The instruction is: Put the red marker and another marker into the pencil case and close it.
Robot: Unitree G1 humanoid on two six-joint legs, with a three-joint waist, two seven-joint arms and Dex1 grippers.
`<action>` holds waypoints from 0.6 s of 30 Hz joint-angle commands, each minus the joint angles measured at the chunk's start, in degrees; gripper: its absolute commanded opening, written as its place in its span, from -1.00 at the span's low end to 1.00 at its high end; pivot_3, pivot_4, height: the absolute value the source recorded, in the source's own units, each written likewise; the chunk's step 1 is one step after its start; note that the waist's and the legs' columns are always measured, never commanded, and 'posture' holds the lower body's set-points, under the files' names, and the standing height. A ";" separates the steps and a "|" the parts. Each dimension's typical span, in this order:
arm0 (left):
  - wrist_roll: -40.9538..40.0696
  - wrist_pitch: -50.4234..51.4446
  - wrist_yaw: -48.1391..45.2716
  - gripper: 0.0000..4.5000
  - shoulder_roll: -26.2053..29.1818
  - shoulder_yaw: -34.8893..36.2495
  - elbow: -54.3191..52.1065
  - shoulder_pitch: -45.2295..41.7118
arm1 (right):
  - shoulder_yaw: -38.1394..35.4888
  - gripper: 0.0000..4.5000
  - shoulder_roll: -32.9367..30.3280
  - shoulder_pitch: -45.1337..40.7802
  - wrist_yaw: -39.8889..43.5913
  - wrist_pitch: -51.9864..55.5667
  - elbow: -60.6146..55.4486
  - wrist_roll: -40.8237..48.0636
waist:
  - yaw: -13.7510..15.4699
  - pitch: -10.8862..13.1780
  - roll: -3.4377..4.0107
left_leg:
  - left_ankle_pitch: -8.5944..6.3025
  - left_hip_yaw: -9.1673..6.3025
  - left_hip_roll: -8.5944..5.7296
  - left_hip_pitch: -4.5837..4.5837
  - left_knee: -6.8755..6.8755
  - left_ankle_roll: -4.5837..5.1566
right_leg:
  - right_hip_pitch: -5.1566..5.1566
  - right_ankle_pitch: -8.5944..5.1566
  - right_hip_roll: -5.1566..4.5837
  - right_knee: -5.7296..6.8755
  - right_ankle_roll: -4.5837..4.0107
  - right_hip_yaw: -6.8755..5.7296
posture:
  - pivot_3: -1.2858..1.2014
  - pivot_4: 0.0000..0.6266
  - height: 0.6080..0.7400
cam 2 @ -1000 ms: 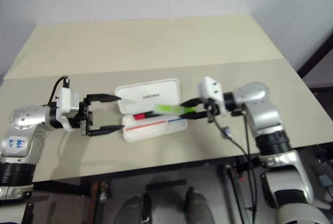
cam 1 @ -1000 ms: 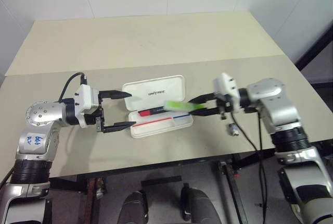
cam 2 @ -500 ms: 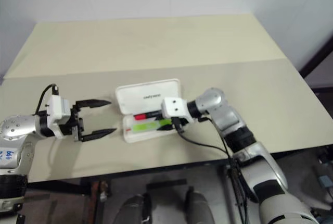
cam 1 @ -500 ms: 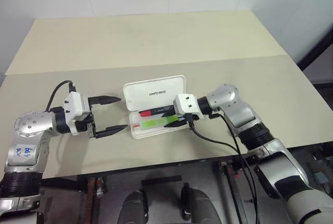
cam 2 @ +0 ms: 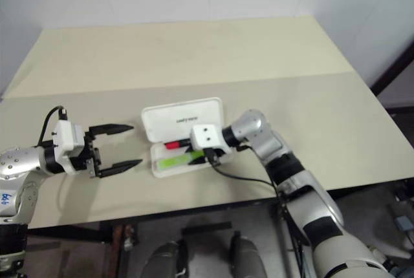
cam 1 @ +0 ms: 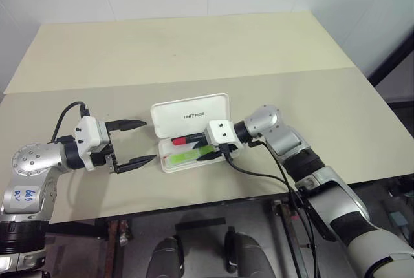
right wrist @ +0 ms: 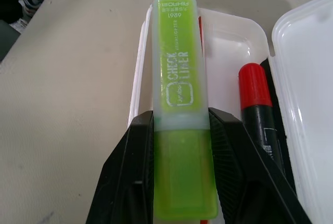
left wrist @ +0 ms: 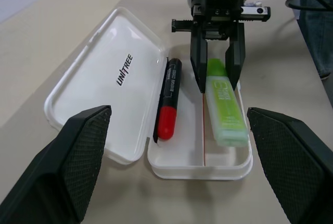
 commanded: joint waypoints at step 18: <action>-0.14 -1.11 0.53 1.00 -2.26 -3.05 -0.12 -4.00 | -15.40 0.98 -5.98 4.54 -3.00 25.67 -25.24 19.66 | 1.10 -0.16 -0.24 | -0.18 0.24 0.13 0.01 0.09 -0.14 | -0.15 -0.10 -0.03 0.11 -0.18 -0.20 | 0.03 -0.52 1.00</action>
